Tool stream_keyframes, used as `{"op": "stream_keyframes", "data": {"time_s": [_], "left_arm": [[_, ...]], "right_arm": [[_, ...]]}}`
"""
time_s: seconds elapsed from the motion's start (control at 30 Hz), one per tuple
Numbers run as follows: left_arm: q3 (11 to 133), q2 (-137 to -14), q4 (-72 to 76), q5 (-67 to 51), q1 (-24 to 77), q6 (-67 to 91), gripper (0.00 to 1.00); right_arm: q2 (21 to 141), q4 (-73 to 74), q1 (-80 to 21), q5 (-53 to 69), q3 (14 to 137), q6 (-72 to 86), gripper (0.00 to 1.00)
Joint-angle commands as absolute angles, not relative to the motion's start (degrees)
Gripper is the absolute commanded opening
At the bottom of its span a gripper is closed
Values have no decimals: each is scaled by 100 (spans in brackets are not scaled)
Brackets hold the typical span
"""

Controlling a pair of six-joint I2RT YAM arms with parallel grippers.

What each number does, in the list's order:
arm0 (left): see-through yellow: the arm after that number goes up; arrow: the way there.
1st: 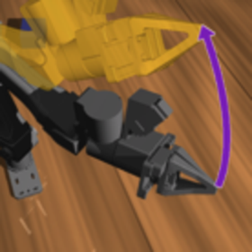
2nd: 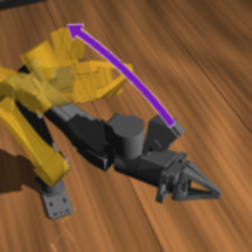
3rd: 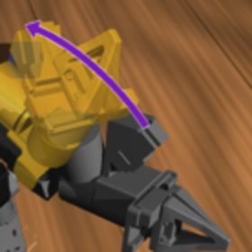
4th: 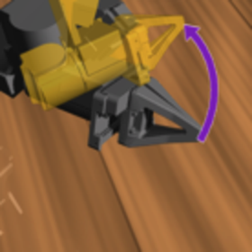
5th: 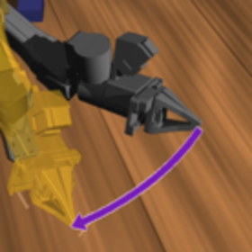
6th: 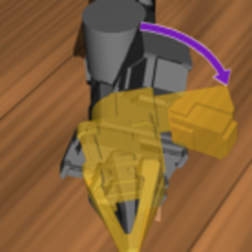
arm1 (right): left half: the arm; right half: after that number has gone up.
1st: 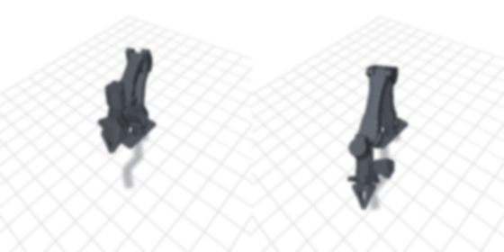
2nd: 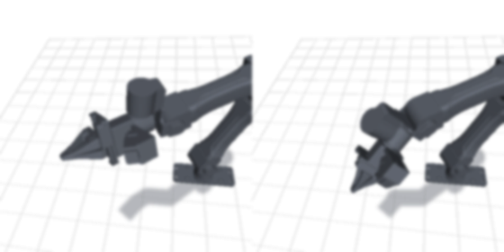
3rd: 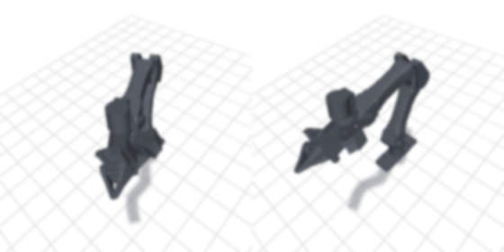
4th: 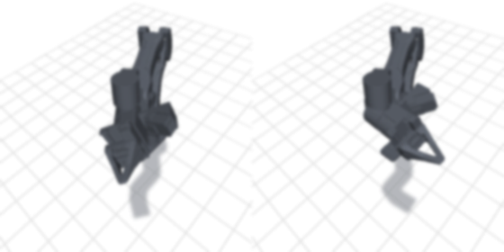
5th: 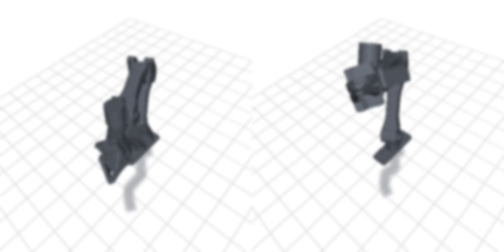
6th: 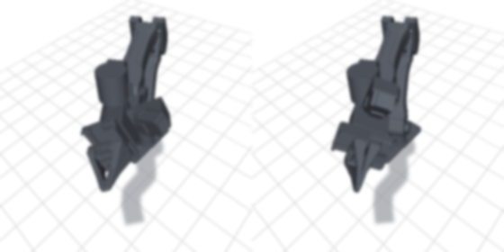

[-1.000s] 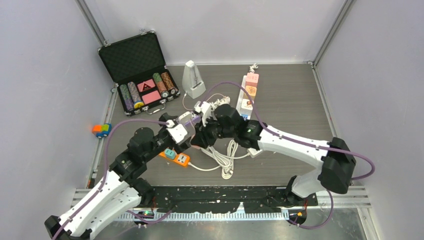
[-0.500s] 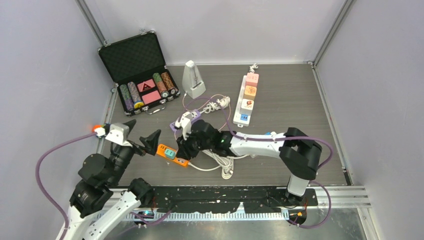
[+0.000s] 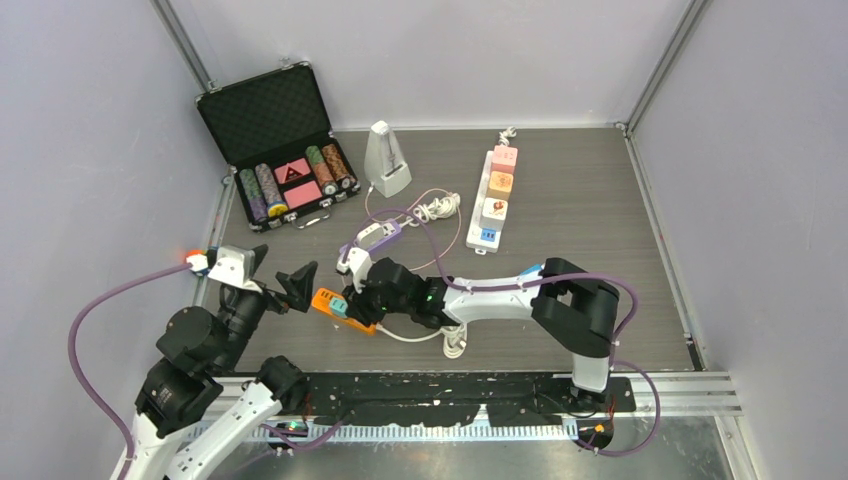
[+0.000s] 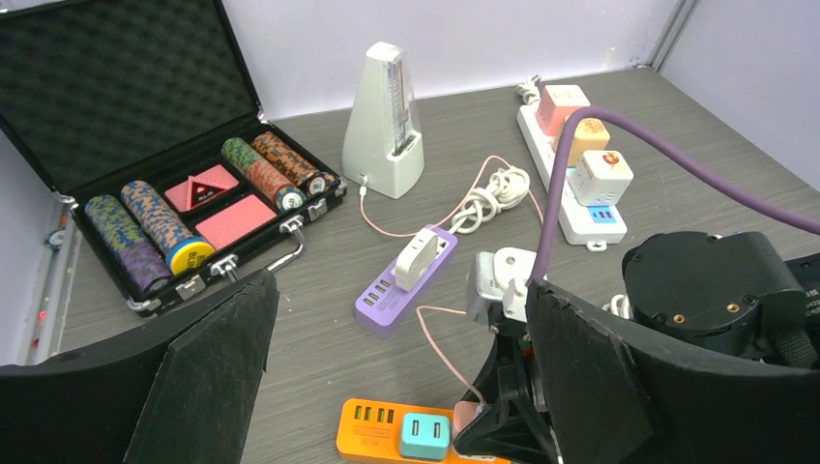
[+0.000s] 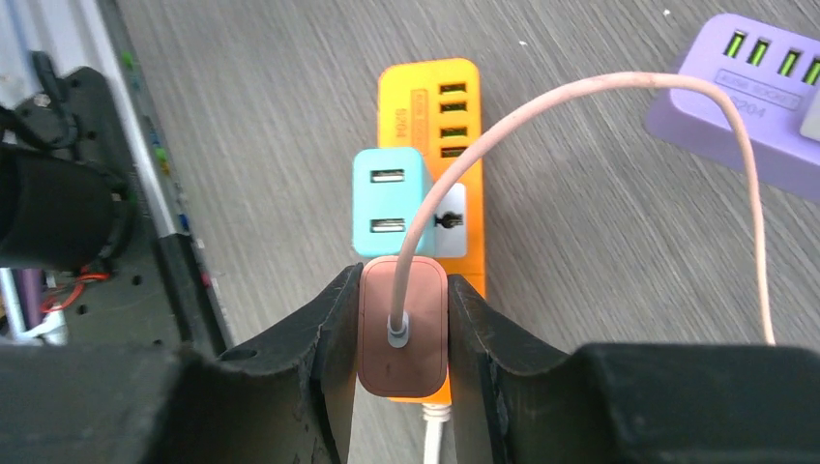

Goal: Insert the plug

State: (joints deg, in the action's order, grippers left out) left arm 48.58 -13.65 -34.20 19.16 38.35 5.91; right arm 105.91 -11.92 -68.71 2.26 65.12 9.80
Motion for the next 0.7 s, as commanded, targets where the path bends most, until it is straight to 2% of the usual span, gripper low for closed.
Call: {"op": "stream_keyframes", "data": {"time_s": [0.0,0.67], "left_arm": [[4889,-1447,-3250,2013,3843,482,100],[4591,-1760,-3105,2117,3849,343,100]], "right_arm": [[10744,-1638,-6931,-287,6680,648,5],[10417,-976,-6965,96,6573,693,5]]}}
